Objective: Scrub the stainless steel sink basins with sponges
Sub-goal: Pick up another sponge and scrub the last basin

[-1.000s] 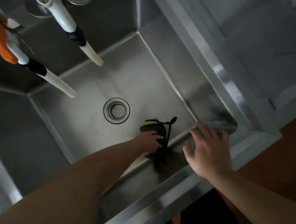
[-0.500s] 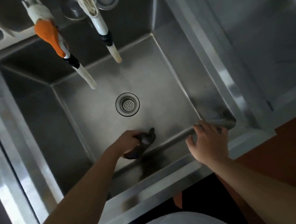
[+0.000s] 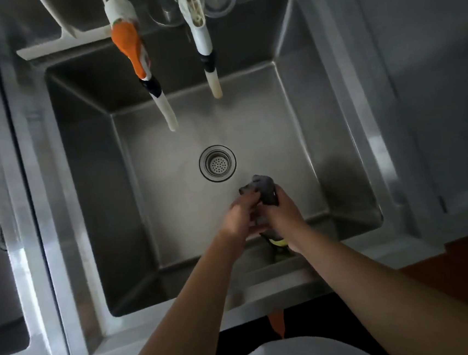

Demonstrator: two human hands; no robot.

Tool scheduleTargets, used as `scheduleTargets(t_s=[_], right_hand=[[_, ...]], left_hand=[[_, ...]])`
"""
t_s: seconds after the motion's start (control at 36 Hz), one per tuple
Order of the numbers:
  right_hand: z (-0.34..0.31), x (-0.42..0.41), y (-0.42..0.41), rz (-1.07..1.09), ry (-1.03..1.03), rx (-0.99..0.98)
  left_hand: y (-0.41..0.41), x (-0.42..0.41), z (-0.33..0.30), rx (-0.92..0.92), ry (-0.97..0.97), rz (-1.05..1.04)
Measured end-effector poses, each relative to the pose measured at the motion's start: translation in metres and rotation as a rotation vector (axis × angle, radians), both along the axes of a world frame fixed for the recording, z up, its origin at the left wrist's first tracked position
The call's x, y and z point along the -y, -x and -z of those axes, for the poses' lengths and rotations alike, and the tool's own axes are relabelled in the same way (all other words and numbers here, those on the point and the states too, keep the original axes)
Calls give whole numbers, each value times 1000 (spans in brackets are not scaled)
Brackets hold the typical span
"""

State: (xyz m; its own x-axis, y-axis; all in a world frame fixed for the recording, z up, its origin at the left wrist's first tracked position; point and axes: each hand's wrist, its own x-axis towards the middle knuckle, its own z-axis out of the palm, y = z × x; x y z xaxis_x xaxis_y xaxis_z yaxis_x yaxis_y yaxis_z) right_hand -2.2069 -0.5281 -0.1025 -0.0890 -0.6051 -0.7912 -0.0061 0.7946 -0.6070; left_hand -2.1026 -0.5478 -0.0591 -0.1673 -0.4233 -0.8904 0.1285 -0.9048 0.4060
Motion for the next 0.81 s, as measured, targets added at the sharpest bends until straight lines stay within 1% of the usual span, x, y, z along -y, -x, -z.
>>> scheduleTargets(t_s=[0.06,0.08,0.14,0.17,0.19,0.25,0.28,0.31,0.36,0.39,0.42,0.47,0.53,0.56,0.61,0.72,0.81], right_hand=[[19,7,12,46,-114,1],[27,10,19,61,-184,11],[43,16,32,114,-267,13],[49,20,37,149,-264,-31],[54,24,42,191,-238,-113],[65,34,53,286,-161,-313],[71,39,57,318,-125,-402],[76,43,62,334,-87,-483],[88,51,69,315,-21,-603],[94,55,71,271,-9,-635],[101,61,71,224,-15,-651],[118,75,65,174,-53,-658],[133,91,54,141,-104,-731],[139,100,47,112,-122,-782],[145,114,27,18,-135,-860],[147,127,-28,-216,-130,-835],[149,120,-70,-525,12,-853]], left_hand=[[-1,3,9,-71,-48,48],[-2,5,17,-72,-51,93],[-10,7,35,-9,-10,147],[-17,8,46,69,19,147],[-26,8,58,185,62,147],[-51,8,81,475,149,164],[-65,7,92,620,161,186],[-81,5,105,768,159,243],[-110,-1,130,1054,152,472],[-123,-6,142,1149,155,586],[-134,-12,152,1199,169,654],[-154,-25,171,1207,232,721],[-170,-33,190,1189,336,816],[-176,-34,198,1188,371,831],[-182,-34,211,1187,358,827],[-181,-43,235,1196,312,805],[-178,-46,247,1214,322,742]])
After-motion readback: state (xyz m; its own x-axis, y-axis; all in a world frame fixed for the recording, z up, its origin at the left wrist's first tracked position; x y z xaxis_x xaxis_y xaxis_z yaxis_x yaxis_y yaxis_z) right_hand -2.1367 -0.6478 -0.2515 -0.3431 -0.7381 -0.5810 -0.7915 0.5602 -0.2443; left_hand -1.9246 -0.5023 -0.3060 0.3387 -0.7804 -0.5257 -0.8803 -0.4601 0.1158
